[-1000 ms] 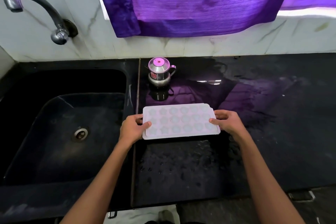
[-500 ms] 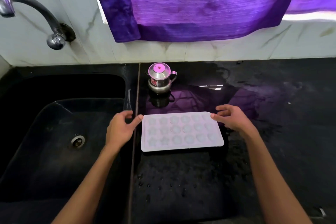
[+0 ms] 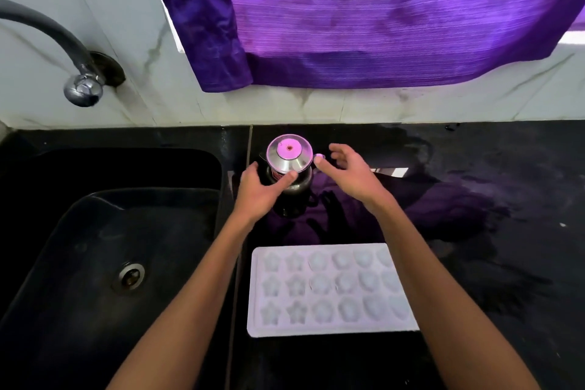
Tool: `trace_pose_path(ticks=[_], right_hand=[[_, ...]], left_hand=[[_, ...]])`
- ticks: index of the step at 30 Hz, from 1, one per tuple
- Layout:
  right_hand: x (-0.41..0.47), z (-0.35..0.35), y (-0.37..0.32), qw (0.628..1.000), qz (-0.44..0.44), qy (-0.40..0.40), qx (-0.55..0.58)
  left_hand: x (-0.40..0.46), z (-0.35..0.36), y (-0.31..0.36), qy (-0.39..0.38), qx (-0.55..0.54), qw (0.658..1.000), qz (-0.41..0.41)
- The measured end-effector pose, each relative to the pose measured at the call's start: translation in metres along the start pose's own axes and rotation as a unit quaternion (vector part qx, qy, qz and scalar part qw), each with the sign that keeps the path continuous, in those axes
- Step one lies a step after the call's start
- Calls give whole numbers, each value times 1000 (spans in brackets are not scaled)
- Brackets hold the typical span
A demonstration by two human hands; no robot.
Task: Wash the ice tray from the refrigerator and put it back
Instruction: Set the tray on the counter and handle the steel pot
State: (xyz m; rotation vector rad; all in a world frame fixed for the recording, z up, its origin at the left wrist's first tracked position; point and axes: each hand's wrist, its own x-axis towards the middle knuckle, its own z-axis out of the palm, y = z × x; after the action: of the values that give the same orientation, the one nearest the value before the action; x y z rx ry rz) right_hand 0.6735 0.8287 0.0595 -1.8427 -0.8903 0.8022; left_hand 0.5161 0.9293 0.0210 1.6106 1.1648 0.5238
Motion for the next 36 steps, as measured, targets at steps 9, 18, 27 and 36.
trace_pose_path(ticks=[9, 18, 27, 36], right_hand=[[32, 11, 25, 991, 44, -95, 89], [31, 11, 22, 980, 8, -117, 161], [8, 13, 9, 979, 36, -68, 187], [-44, -26, -24, 979, -22, 22, 200]], left_hand=[[9, 18, -6, -29, -118, 992, 15], [4, 24, -4, -21, -139, 988, 62], [-2, 18, 5, -40, -92, 990, 103], [-47, 21, 58, -70, -95, 979, 163]])
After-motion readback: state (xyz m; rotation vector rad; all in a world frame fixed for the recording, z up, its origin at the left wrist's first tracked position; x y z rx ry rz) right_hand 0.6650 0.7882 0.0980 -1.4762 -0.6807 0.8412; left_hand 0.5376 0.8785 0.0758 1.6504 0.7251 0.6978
